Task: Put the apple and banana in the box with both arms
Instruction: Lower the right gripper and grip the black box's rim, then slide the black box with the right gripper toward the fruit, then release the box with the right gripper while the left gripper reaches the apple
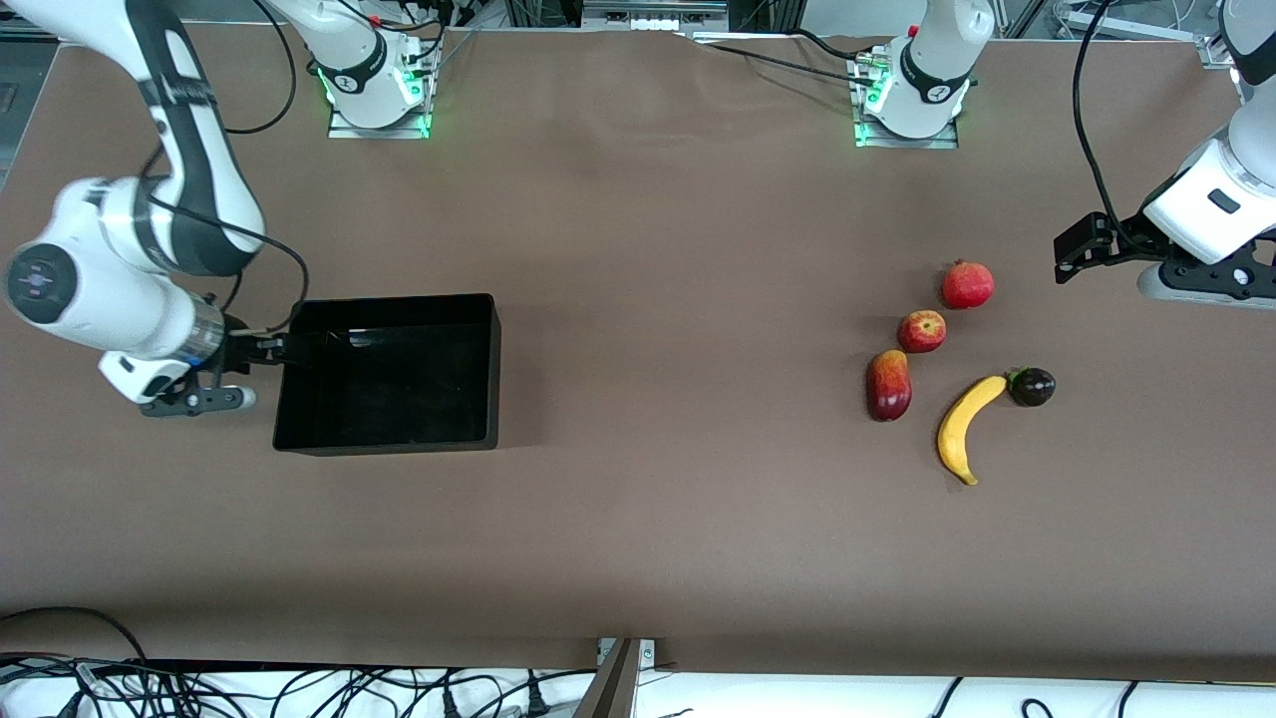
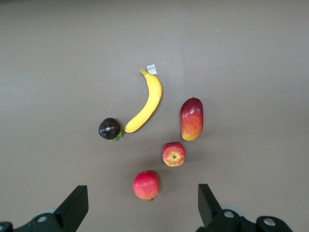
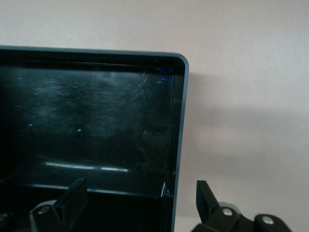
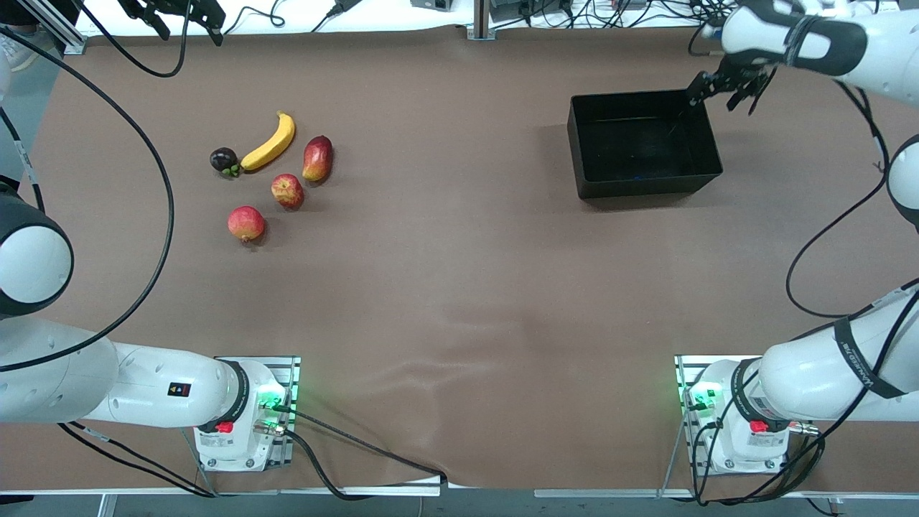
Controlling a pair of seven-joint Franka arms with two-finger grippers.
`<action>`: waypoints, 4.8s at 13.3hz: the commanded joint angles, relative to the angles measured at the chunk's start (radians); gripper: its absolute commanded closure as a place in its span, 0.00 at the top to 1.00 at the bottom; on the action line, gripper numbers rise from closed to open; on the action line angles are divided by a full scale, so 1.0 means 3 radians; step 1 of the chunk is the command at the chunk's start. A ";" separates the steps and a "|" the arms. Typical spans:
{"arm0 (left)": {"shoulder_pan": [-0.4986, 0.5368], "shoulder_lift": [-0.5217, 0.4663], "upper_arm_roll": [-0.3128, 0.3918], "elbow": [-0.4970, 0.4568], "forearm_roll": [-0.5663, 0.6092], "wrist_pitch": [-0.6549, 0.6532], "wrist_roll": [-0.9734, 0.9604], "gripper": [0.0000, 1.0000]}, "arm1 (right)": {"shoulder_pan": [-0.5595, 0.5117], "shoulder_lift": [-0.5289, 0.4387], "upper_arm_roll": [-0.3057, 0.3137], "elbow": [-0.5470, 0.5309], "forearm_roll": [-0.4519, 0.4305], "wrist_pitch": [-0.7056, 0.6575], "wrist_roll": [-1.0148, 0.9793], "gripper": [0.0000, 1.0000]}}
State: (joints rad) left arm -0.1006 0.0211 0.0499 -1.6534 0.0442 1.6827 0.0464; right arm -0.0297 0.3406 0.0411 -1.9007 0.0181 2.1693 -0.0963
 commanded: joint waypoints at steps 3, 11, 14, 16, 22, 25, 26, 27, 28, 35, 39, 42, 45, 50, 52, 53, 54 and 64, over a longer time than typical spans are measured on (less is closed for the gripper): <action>-0.0023 0.0042 0.0018 0.0102 -0.0071 -0.0076 -0.0027 1.00 | -0.0013 0.0138 -0.0121 -0.0107 -0.0019 0.0260 -0.0159 1.00; -0.0023 0.0042 0.0018 0.0102 -0.0071 -0.0076 -0.0027 1.00 | -0.0013 0.0153 -0.0142 -0.0526 -0.0014 0.0715 -0.0119 0.52; -0.0023 0.0042 0.0018 0.0102 -0.0071 -0.0076 -0.0027 1.00 | -0.0018 0.0158 -0.0142 -0.0531 -0.0009 0.0674 -0.0104 0.00; -0.0023 0.0042 0.0018 0.0102 -0.0071 -0.0076 -0.0022 1.00 | -0.0024 0.0163 -0.0142 -0.0531 -0.0004 0.0669 -0.0083 0.00; -0.0023 0.0042 0.0018 0.0102 -0.0071 -0.0076 -0.0022 1.00 | 0.0007 0.0082 0.0031 0.0004 0.0032 0.0083 -0.0078 0.00; -0.0023 0.0042 0.0018 0.0102 -0.0071 -0.0076 -0.0022 1.00 | 0.0343 0.0132 0.0196 0.0628 0.0042 -0.0506 0.0054 0.00; -0.0023 0.0042 0.0018 0.0102 -0.0071 -0.0076 -0.0022 1.00 | 0.0552 0.0173 0.0196 0.0781 0.0037 -0.0619 0.0151 0.00; -0.0018 0.0042 0.0018 0.0102 -0.0071 -0.0076 -0.0022 1.00 | 0.0721 0.0219 0.0190 0.0879 0.0047 -0.0670 0.0264 0.00; -0.0017 0.0042 0.0018 0.0102 -0.0071 -0.0076 -0.0022 1.00 | 0.0880 0.0301 0.0195 0.0961 0.0052 -0.0676 0.0477 0.00; -0.0023 0.0042 0.0018 0.0102 -0.0071 -0.0076 -0.0022 1.00 | 0.2036 0.1113 0.0196 0.1942 0.0236 -0.0615 0.1992 0.00; -0.0017 0.0042 0.0018 0.0102 -0.0071 -0.0076 -0.0022 1.00 | 0.2420 0.1349 0.0190 0.2066 0.0236 -0.0288 0.2472 0.00; -0.0017 0.0042 0.0018 0.0102 -0.0071 -0.0076 -0.0022 1.00 | 0.2569 0.1523 0.0175 0.2066 0.0216 -0.0017 0.2668 0.00; -0.0017 0.0042 0.0018 0.0102 -0.0071 -0.0082 -0.0022 1.00 | 0.2574 0.1610 0.0170 0.2066 0.0195 0.0045 0.2668 0.00; -0.0012 0.0042 0.0018 0.0097 -0.0071 -0.0107 -0.0022 1.00 | 0.2600 0.1687 0.0144 0.2061 0.0185 0.0050 0.2678 0.00; -0.0012 0.0042 0.0018 0.0097 -0.0071 -0.0107 -0.0022 1.00 | 0.2600 0.1708 0.0144 0.2056 0.0175 0.0091 0.2678 0.00; -0.0022 0.0057 0.0018 0.0091 -0.0071 -0.0173 -0.0017 1.00 | 0.2600 0.1708 0.0139 0.2056 0.0160 0.0091 0.2678 0.00; -0.0038 0.0113 0.0018 0.0086 -0.0066 -0.0315 0.0009 1.00 | 0.2600 0.1708 0.0139 0.2056 0.0160 0.0091 0.2673 0.10; -0.0053 0.0640 -0.0039 -0.0817 -0.0040 0.0361 0.0014 1.00 | 0.2406 0.1003 -0.0248 0.2076 0.0180 -0.0531 0.2220 1.00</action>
State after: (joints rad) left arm -0.1139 0.2470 0.0383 -1.7791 0.0442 1.6794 0.0465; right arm 0.7258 0.7446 -0.0043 -1.2527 0.0637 2.1079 0.6448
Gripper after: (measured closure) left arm 0.000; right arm 0.097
